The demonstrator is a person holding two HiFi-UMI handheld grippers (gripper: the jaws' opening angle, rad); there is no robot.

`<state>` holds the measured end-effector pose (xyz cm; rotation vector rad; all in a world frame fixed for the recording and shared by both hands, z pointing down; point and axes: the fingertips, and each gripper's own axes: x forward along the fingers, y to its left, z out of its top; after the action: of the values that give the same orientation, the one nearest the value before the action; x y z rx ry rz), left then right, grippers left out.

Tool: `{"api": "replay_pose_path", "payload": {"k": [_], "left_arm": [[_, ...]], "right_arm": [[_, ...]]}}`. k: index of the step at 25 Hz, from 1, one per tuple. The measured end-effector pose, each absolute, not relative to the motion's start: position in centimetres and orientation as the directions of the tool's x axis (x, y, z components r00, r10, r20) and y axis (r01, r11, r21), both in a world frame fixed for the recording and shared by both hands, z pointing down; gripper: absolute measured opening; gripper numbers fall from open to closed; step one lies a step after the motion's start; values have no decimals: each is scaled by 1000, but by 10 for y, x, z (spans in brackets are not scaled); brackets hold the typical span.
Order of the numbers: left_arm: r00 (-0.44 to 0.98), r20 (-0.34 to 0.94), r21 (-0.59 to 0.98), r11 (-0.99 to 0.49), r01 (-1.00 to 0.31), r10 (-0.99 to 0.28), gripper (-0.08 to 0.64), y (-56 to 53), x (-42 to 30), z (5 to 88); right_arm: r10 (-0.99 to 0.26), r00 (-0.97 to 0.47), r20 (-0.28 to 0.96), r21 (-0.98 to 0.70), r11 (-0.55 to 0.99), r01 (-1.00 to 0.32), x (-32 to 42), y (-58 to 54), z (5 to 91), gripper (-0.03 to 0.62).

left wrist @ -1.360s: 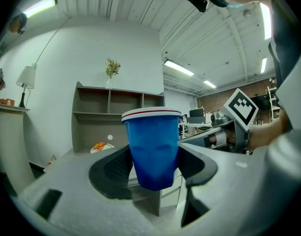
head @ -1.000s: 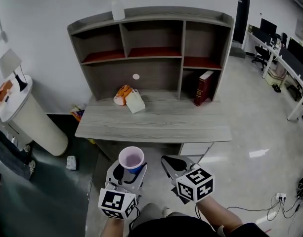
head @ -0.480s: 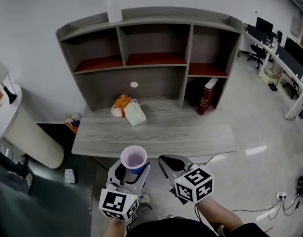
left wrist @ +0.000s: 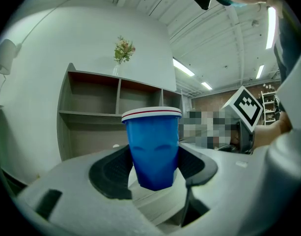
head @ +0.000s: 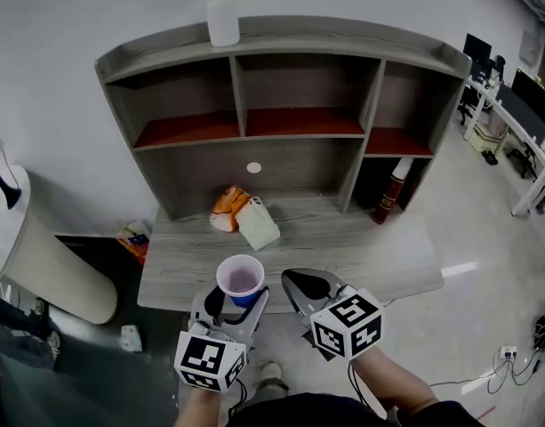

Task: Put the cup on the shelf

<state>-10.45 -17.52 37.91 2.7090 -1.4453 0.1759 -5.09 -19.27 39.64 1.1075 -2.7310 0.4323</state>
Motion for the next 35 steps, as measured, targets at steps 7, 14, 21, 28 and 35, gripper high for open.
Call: {"api": "replay_pose_path", "payload": {"k": [7, 14, 21, 28, 35], "left_arm": [[577, 117, 3, -581, -814, -808, 267, -220, -136, 371], [588, 98, 22, -589, -808, -803, 267, -259, -157, 367], [566, 66, 28, -566, -824, -822, 267, -309, -162, 345], [539, 37, -16, -540, -842, -842, 267, -370, -158, 312], [487, 4, -28, -487, -873, -873, 267, -421, -167, 288]], "right_arm": [[-688, -686, 237, -177, 664, -727, -83, -240, 383, -2], [-703, -662, 259, -170, 641, -748, -102, -266, 386, -2], [-684, -691, 233, -170, 671, -721, -115, -310, 374, -2], [-649, -732, 205, -197, 705, -681, -113, -359, 361, -2], [-629, -752, 196, -202, 725, -659, -113, -393, 351, -2]]}}
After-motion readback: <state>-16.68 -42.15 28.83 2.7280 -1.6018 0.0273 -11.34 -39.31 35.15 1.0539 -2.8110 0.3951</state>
